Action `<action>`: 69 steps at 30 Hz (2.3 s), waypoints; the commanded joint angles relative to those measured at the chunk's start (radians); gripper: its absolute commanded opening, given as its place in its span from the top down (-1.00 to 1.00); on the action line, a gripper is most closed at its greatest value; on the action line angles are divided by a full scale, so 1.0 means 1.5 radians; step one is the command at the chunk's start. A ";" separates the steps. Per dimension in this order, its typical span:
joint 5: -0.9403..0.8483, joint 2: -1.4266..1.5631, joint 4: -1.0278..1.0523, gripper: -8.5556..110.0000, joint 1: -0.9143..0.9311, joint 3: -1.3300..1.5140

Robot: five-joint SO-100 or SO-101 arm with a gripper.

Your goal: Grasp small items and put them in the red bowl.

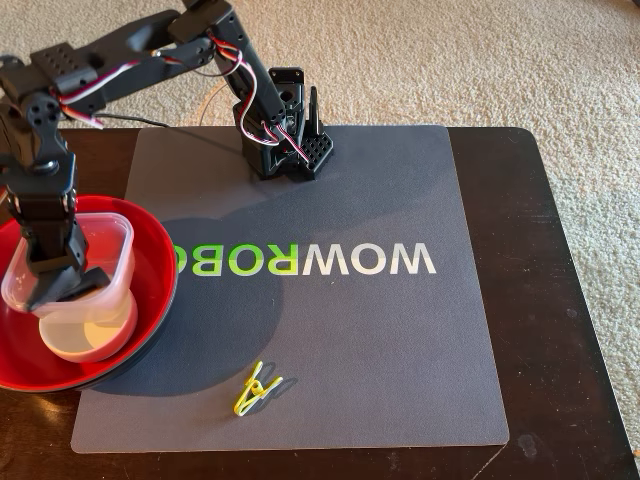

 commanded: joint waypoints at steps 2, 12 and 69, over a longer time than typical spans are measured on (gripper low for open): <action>0.005 0.022 0.006 0.42 -0.024 -0.018; -0.002 0.132 0.050 0.36 -0.075 -0.029; -0.012 -0.402 0.210 0.46 -0.470 -0.489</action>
